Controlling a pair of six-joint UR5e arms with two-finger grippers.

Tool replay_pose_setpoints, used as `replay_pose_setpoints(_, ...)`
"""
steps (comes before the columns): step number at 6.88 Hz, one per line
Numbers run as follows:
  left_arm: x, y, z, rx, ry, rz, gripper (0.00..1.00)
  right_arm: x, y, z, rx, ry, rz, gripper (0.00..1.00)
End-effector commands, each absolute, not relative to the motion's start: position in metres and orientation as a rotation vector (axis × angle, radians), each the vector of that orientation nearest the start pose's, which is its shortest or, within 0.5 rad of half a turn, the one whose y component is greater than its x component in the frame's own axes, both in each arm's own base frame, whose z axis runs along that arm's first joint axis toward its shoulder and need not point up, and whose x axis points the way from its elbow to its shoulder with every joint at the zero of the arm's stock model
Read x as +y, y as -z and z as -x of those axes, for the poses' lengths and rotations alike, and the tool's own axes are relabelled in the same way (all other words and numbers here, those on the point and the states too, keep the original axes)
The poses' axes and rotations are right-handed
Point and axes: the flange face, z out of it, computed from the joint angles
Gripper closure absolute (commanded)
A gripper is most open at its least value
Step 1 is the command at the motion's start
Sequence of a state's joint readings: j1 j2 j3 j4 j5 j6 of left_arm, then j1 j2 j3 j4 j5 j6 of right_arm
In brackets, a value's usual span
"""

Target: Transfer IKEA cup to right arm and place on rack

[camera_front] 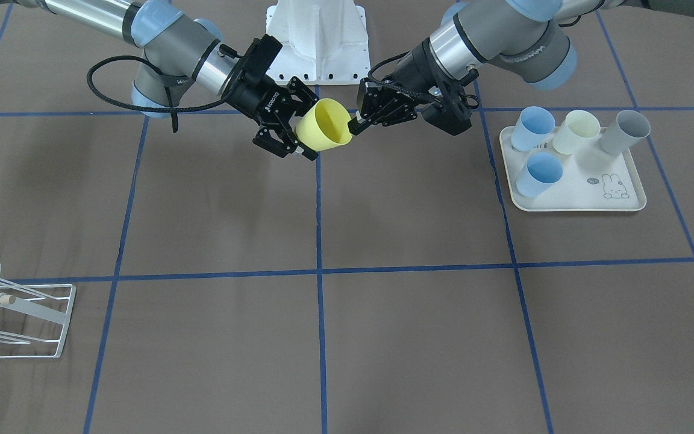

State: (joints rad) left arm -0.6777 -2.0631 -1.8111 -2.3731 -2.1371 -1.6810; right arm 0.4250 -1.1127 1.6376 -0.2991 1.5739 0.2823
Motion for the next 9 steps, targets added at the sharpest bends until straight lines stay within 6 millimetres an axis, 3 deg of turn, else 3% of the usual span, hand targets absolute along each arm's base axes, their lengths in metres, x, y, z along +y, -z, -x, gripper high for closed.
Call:
replay_pose_setpoints(1,-0.424,-0.175,-0.399,1.550,0.184,0.007,0.01,-0.369,-0.229,0.493,-1.207,0.615,-1.390,0.62)
replay_pose_setpoints(3,-0.429,-0.174,-0.389,1.548,0.196,-0.005,0.00,-0.371,-0.234,0.492,-1.196,0.617,-1.387,0.62)
replay_pose_setpoints(4,-0.441,-0.180,-0.379,1.534,0.222,-0.018,0.00,-0.375,-0.238,0.491,-1.174,0.623,-1.386,0.66)
replay_pose_setpoints(5,-0.457,-0.200,-0.363,1.478,0.260,-0.039,0.00,-0.389,-0.245,0.481,-1.136,0.614,-1.383,0.74)
replay_pose_setpoints(6,-0.465,-0.212,-0.353,1.368,0.224,-0.091,0.00,-0.417,-0.255,0.465,-1.034,0.614,-1.340,0.74)
replay_pose_setpoints(8,-0.482,-0.225,-0.306,1.122,0.107,-0.200,0.00,-0.450,-0.269,0.452,-0.820,0.728,-1.325,0.74)
replay_pose_setpoints(9,-0.479,-0.257,-0.271,1.030,0.020,-0.254,0.00,-0.473,-0.269,0.427,-0.681,0.783,-1.310,0.74)
